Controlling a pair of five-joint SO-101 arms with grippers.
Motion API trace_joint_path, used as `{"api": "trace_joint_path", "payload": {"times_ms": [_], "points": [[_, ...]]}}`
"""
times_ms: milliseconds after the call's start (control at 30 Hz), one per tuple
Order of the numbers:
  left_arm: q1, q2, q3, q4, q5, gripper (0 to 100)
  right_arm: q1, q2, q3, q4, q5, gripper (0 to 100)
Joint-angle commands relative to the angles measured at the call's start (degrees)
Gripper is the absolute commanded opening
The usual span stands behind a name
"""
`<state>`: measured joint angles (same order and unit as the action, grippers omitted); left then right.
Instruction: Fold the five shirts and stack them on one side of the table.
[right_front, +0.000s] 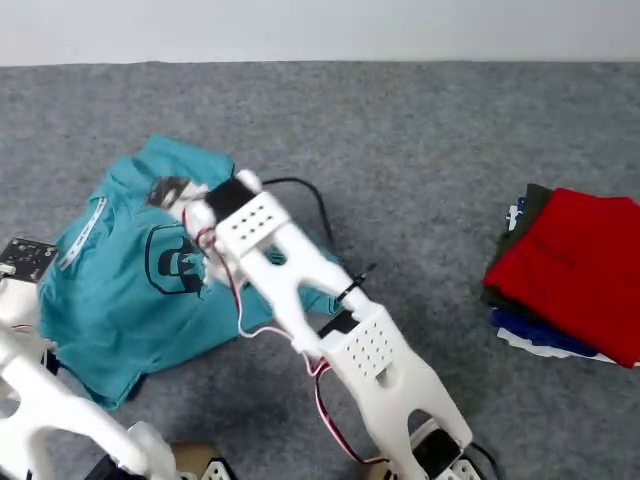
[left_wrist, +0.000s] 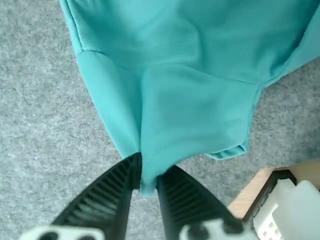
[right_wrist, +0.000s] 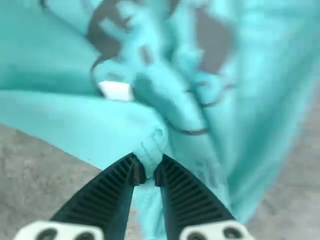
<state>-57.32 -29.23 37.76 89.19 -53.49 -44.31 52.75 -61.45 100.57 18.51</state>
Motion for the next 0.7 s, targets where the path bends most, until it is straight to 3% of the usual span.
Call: {"api": "trace_joint_path", "payload": {"times_ms": [0,133,300,533,667], "points": [[0.0,-0.5,-1.4,-0.4,-0.4,0,4.0,-4.0,-6.5,2.3,1.2,1.0],[0.5,-0.5,-8.2,2.6,4.1,0,6.5,-9.0,-6.5,2.4,4.2,1.0],[7.6,-0.5,-18.9,9.6,11.3,0,10.4,-18.7,-6.5,2.4,4.6,1.0],[20.2,-1.8,-36.6,11.3,32.1,0,16.7,-34.5,-6.8,2.2,4.8,1.0],[27.7,-3.4,-48.7,11.1,40.0,0,20.0,-42.2,-6.9,2.2,9.6,1.0]]}}
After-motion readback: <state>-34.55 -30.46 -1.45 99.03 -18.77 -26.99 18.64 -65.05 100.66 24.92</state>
